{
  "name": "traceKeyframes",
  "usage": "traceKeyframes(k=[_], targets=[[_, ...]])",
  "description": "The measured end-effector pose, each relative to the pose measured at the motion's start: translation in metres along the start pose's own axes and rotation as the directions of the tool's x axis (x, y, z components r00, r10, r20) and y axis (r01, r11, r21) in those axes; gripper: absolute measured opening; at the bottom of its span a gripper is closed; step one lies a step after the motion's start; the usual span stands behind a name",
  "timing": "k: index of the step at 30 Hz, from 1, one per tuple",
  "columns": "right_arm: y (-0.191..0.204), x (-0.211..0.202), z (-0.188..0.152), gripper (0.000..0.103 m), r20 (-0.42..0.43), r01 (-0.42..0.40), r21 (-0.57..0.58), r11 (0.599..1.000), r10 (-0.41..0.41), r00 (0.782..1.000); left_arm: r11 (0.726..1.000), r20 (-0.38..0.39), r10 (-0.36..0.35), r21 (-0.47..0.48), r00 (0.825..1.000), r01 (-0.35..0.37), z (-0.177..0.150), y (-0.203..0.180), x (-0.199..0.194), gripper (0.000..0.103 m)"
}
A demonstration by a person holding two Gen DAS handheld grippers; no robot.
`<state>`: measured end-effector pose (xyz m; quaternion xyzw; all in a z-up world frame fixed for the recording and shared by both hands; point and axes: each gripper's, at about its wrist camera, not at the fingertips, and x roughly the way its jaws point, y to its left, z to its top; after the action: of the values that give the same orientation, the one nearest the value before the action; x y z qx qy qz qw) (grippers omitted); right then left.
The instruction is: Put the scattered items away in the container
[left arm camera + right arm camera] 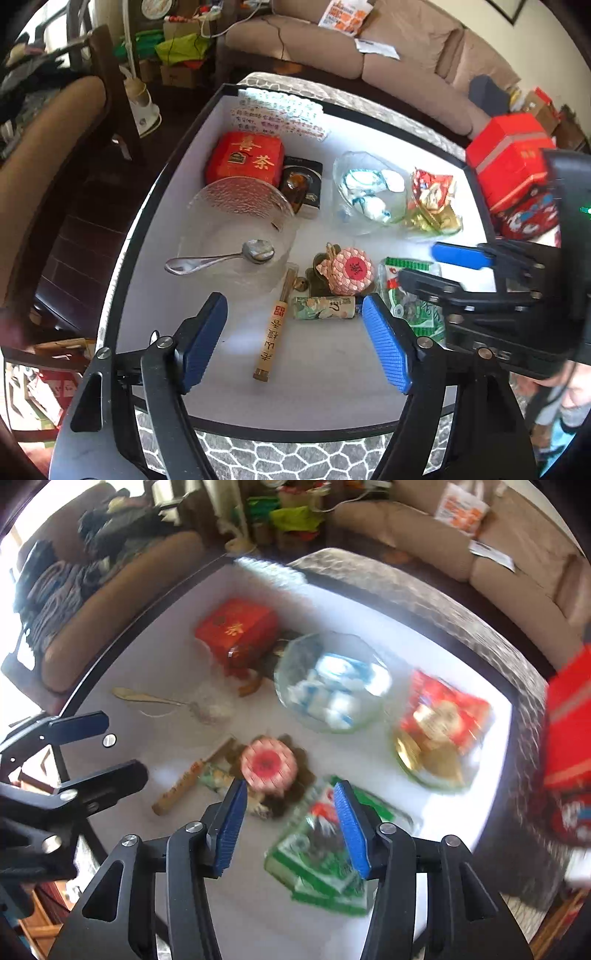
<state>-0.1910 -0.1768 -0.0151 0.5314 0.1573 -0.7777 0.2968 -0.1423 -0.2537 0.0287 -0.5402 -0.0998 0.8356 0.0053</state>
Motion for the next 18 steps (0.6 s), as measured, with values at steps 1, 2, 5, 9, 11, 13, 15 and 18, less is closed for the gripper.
traceKeyframes(k=[1,2,5,9,11,13,15,18], targets=[[-0.007,-0.003,-0.002,0.051,0.006,0.006,0.021,1.000,-0.006,1.000,1.000,0.003,0.014,0.013,1.000,-0.014,-0.001,-0.005,0.000,0.073],[-0.007,-0.005,-0.006,0.052,0.013,0.010,0.035,0.999,-0.011,1.000,0.999,0.006,0.023,0.023,1.000,-0.024,-0.003,-0.010,0.000,0.074],[-0.016,-0.022,-0.027,0.056,0.076,0.002,0.110,0.994,-0.011,0.997,0.998,0.029,0.052,0.044,0.998,-0.053,-0.010,-0.023,-0.002,0.077],[-0.017,-0.027,-0.043,0.059,0.097,0.000,0.150,0.989,-0.014,0.995,0.995,0.080,0.088,0.042,0.993,-0.092,-0.016,-0.032,-0.005,0.085],[-0.013,-0.027,-0.044,0.059,0.093,0.010,0.158,0.987,-0.025,0.995,0.994,0.089,0.103,0.031,0.991,-0.106,-0.018,-0.034,-0.004,0.087],[-0.013,-0.027,-0.048,0.059,0.100,0.016,0.167,0.986,-0.033,0.994,0.993,0.085,0.109,0.027,0.990,-0.112,-0.021,-0.035,-0.002,0.087],[-0.014,-0.030,-0.052,0.060,0.108,0.016,0.182,0.983,-0.036,0.993,0.992,0.080,0.119,0.037,0.990,-0.122,-0.022,-0.038,-0.002,0.087],[-0.017,-0.035,-0.057,0.060,0.117,0.013,0.197,0.980,-0.036,0.992,0.988,0.085,0.137,0.057,0.987,-0.142,-0.024,-0.042,-0.003,0.087]])
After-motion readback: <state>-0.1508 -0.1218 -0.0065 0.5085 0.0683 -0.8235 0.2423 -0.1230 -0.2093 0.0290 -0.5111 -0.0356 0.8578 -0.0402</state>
